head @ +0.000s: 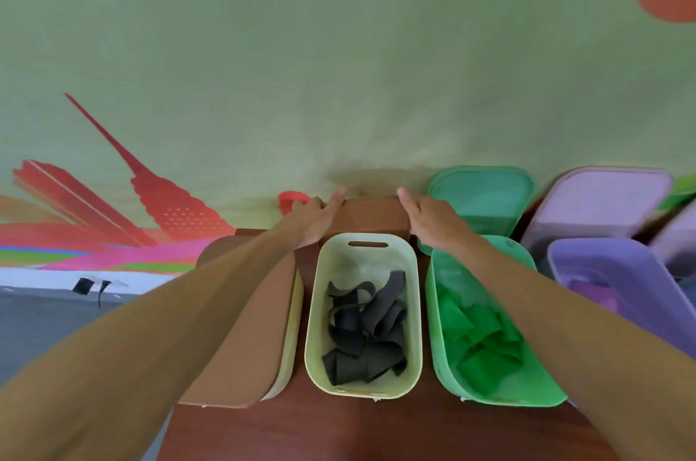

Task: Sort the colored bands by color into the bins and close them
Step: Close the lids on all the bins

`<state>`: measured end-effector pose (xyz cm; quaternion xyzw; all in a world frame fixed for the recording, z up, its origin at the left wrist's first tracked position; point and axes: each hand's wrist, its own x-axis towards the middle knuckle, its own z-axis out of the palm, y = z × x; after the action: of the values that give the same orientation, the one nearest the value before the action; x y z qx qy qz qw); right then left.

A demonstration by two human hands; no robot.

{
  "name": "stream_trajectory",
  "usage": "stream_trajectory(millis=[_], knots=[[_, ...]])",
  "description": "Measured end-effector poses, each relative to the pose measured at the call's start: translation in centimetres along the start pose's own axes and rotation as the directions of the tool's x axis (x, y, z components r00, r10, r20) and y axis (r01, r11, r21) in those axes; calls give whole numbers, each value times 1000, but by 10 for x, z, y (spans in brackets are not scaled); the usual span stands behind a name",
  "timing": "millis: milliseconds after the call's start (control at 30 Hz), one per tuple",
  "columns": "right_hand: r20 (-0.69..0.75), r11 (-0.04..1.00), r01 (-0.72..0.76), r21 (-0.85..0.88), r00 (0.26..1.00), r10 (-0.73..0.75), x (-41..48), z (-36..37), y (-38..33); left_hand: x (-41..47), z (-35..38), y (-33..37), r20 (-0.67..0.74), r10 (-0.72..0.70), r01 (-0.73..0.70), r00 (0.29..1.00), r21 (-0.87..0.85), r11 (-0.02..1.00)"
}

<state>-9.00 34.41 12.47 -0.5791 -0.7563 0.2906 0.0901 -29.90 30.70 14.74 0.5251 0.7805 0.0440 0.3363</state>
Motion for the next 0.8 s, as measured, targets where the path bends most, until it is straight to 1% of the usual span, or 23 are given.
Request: stream_trajectory(millis=[100,167,233,267,333,467,567,633,667,733,800], knots=[[4,998,-62,20,998,62,-15,3,-5,-12,2,-7,47,-10,9,999,20,1000],[21,994,-92,60,996,91,-28,4,-9,-25,4,-12,97,35,-32,995,-39,999],[18,992,-108,58,994,107,-42,4,-13,-36,8,-21,94,131,-118,987,-124,985],[9,992,-114,62,993,114,-49,3,-14,-39,10,-27,88,156,-141,984,-154,978],[5,988,-129,81,992,129,-64,4,-18,-44,16,-39,120,190,-163,974,-208,965],[46,966,-218,137,976,213,-98,14,-20,-82,24,-53,121,249,-202,961,-307,930],[137,945,-208,253,974,178,-129,24,-24,-99,43,-76,85,276,-221,958,-400,890],[205,920,-184,345,972,118,-149,29,-29,-109,55,-91,68,270,-219,960,-415,883],[219,918,-163,361,972,86,-156,32,-29,-113,61,-97,72,258,-209,964,-401,892],[209,930,-136,341,976,66,-166,40,-22,-123,74,-104,78,245,-199,966,-373,906],[211,955,-141,260,974,87,-173,47,-14,-132,84,-107,57,234,-206,971,-304,930]])
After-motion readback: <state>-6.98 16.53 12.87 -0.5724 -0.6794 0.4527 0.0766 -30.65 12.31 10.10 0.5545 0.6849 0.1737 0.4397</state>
